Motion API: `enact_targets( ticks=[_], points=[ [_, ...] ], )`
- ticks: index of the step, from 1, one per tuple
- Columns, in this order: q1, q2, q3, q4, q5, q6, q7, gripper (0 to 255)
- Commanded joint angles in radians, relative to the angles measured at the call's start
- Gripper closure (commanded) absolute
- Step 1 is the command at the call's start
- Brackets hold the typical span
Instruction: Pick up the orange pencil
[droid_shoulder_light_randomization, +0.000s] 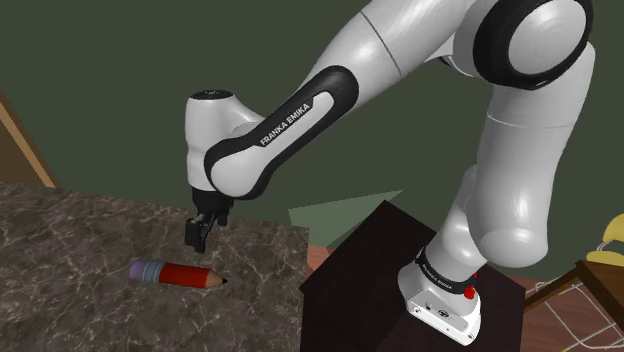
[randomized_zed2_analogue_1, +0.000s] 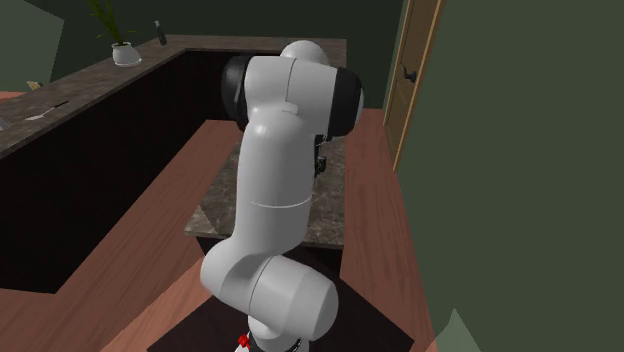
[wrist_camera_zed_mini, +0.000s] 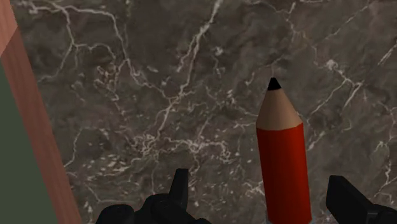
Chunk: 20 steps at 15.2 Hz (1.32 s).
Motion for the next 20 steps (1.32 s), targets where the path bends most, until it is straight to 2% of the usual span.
enact_targets(
  ticks=[1,7,16,17,20],
  points=[
    [0.025,0.076,0.001,0.060,-0.025,0.019,0.009,0],
    [0.099,0.260,-0.003,0.224,-0.080,0.045,0.023,0],
    [0.112,0.341,-0.020,0.239,-0.095,0.111,0.023,0],
    [0.111,0.341,-0.020,0.239,-0.095,0.111,0.022,255],
    [0.110,0.340,-0.019,0.238,-0.095,0.111,0.021,255]
  ],
)
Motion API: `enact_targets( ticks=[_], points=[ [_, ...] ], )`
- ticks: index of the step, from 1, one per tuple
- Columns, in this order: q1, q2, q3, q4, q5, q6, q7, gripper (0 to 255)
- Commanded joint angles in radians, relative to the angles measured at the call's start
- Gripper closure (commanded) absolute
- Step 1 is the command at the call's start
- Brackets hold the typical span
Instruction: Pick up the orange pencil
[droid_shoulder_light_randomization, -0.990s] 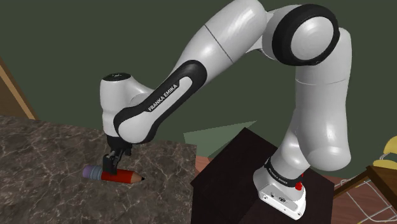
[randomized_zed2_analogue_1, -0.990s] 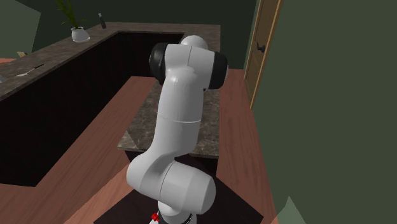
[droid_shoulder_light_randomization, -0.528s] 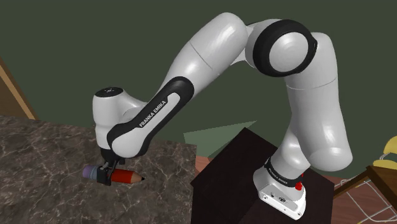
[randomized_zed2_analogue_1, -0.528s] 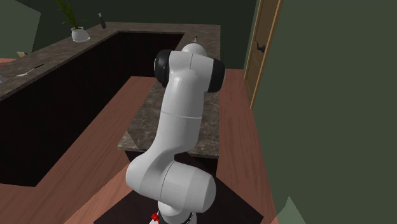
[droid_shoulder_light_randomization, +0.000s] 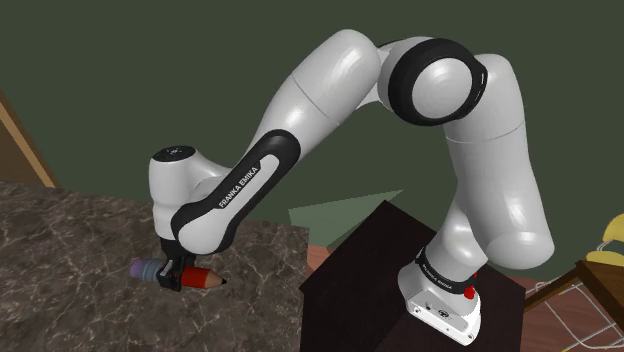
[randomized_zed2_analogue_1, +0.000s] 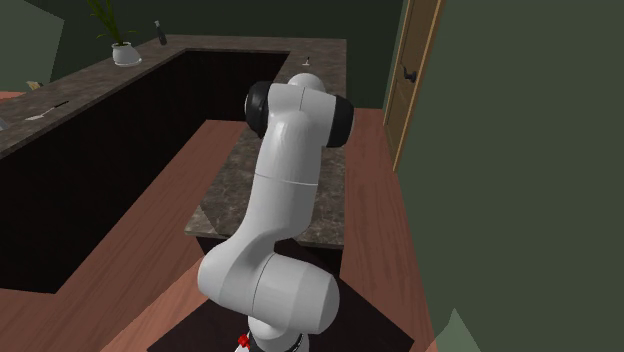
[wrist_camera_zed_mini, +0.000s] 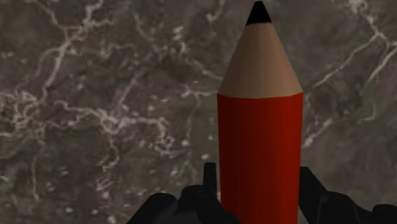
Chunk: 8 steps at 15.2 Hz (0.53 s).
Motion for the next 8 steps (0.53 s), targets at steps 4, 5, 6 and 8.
enact_targets(
  ticks=[4,5,6,8],
  points=[
    [0.000,0.000,0.000,0.000,0.000,0.000,0.000,255],
    [0.000,0.000,0.000,0.000,0.000,0.000,0.000,255],
    [0.002,0.002,-0.001,0.002,0.000,0.001,0.002,255],
    [-0.002,-0.020,0.004,-0.004,0.003,-0.016,0.002,255]
  ],
)
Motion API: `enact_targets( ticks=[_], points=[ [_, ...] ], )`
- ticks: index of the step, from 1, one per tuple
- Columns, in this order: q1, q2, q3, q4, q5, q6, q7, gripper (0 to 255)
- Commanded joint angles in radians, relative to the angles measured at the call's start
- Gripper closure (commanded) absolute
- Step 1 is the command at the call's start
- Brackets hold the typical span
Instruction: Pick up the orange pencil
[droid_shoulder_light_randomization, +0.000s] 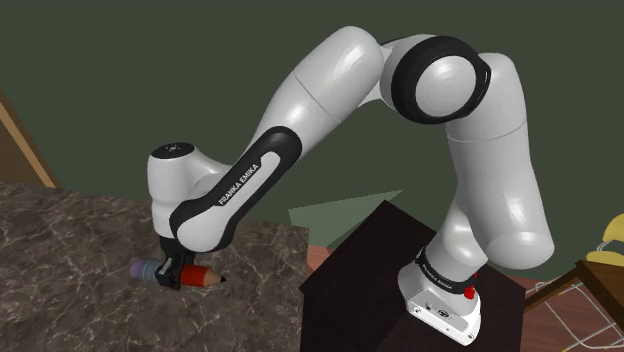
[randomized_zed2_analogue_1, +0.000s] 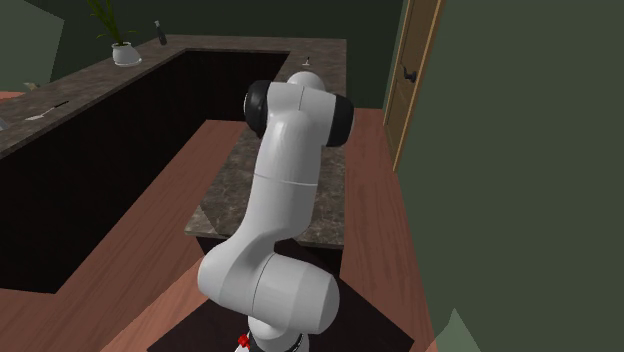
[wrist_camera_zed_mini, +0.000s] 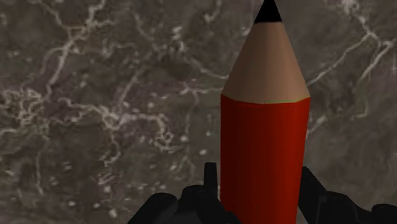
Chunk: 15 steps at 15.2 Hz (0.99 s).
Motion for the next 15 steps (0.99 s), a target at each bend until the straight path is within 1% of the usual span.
enact_targets(
  ticks=[1,13,15],
  points=[
    [-0.002,-0.019,0.004,-0.006,0.003,-0.012,0.001,255],
    [-0.023,-0.141,0.028,-0.016,0.029,-0.123,0.000,255],
    [-0.023,-0.143,0.028,-0.016,0.029,-0.125,0.000,255]
  ],
)
